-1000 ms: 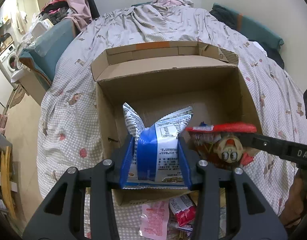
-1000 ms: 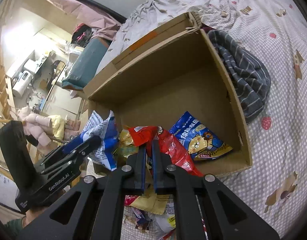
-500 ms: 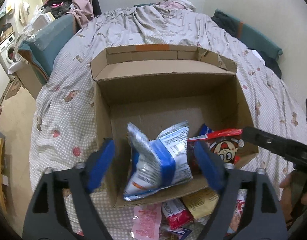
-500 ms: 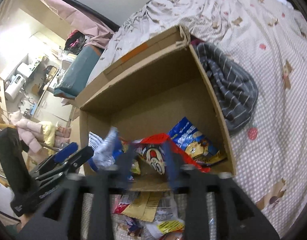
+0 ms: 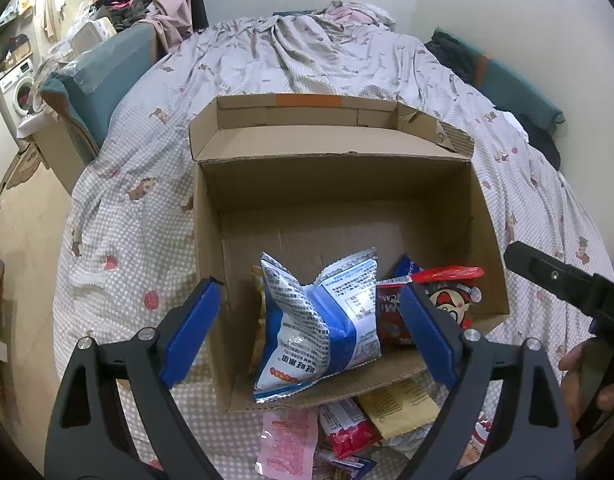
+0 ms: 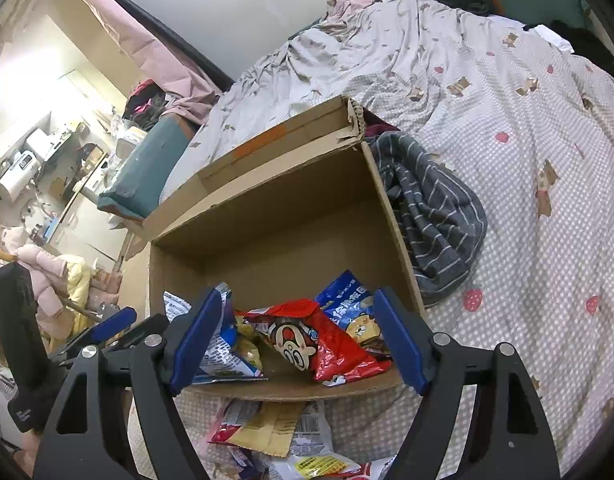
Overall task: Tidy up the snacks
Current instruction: 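Open both tools to release the bags into the box and withdraw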
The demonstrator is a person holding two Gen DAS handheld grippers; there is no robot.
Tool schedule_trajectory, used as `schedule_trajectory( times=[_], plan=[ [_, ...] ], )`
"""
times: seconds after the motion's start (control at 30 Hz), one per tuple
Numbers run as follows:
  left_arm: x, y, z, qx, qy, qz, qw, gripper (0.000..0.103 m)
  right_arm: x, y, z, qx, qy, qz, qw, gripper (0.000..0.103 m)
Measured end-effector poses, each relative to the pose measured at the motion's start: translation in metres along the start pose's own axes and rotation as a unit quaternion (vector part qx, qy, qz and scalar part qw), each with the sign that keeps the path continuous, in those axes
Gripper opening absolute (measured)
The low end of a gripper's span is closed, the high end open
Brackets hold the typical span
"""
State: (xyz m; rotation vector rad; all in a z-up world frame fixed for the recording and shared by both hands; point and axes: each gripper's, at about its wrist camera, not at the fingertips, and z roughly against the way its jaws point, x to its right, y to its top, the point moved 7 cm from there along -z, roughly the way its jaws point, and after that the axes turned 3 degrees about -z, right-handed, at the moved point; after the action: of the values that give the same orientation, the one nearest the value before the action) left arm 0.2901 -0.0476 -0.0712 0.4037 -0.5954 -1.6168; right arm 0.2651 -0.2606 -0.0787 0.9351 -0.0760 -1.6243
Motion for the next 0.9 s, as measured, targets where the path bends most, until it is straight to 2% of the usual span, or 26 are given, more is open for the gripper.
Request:
schedule_trajectory(
  times=[0.33,0.6,0.9],
  plan=[
    [-0.003,-0.003,0.008,0.007,0.013,-0.007,0.9999,0.089,-0.002,-0.002,0.005,0.001,0.004,-0.004,1.0,0.081],
    [-0.012,-0.008,0.029,0.014,0.013,0.007,0.9998,0.089,-0.005,-0.008,0.018,-0.001,0.007,0.002,1.0,0.081],
    [-0.026,-0.037,0.055,0.016,0.02,0.025,0.9994,0.089,-0.015,-0.028,0.04,-0.008,0.006,0.014,1.0,0.081]
  ],
)
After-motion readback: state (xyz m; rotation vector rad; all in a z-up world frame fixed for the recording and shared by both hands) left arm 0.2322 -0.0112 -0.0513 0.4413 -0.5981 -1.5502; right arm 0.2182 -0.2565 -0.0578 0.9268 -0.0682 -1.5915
